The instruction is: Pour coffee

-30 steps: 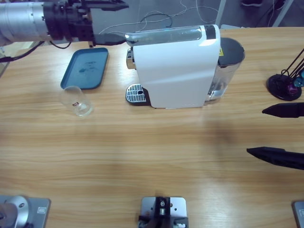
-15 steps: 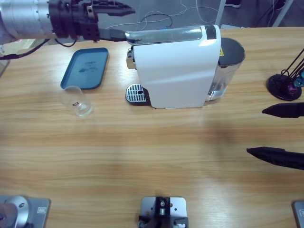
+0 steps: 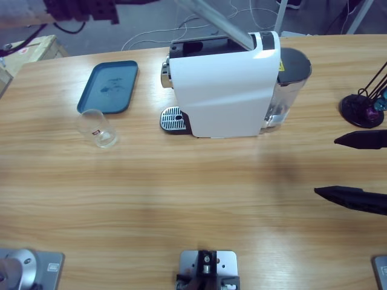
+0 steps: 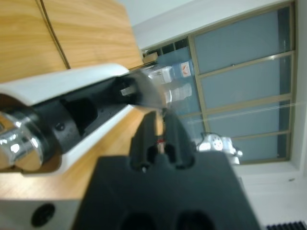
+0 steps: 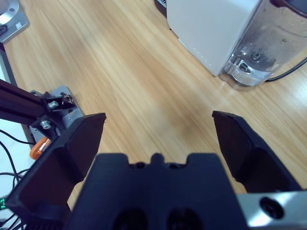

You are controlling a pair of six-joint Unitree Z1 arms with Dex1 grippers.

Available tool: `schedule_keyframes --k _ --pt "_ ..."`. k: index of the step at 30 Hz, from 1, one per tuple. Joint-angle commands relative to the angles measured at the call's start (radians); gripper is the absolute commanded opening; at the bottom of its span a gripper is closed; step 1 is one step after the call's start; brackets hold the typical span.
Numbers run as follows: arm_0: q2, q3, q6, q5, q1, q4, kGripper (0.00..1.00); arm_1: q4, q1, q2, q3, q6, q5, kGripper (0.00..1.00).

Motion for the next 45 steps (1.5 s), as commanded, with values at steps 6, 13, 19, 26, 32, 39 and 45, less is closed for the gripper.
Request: schedule_keyframes --k 6,13,19,26,32,39,45 --pt "-0.346 0.142 0.532 0.409 -0.019 0.409 0.979 0.125 0.006 -0.077 -0.061 0.089 -0.153 1.0" --pt "-0.734 0.301 0.904 1.009 -0.22 0.651 0.977 0.282 -0.162 -0.157 -0.159 0.47 -0.409 0.54" --pt "-0.988 0.468 0.921 1.012 -0.252 0.727 0.827 0.223 -0.266 -0.198 -0.125 0.456 -0.421 0.554" --pt "-0.926 0.467 0.926 1.039 -0.26 0.705 0.807 0.198 -0.31 -0.086 -0.131 0.355 -0.425 0.655" --pt "-0.88 0.466 0.923 1.075 -0.26 0.658 0.808 0.168 -0.419 0.087 -0.171 0.393 -0.415 0.68" --pt "-0.915 0.432 0.922 1.08 -0.261 0.734 0.87 0.03 -0.531 0.175 -0.107 0.457 -0.372 0.678" --pt "-0.91 0.435 0.922 1.081 -0.261 0.734 0.904 -0.029 -0.531 0.308 -0.103 0.457 -0.367 0.678"
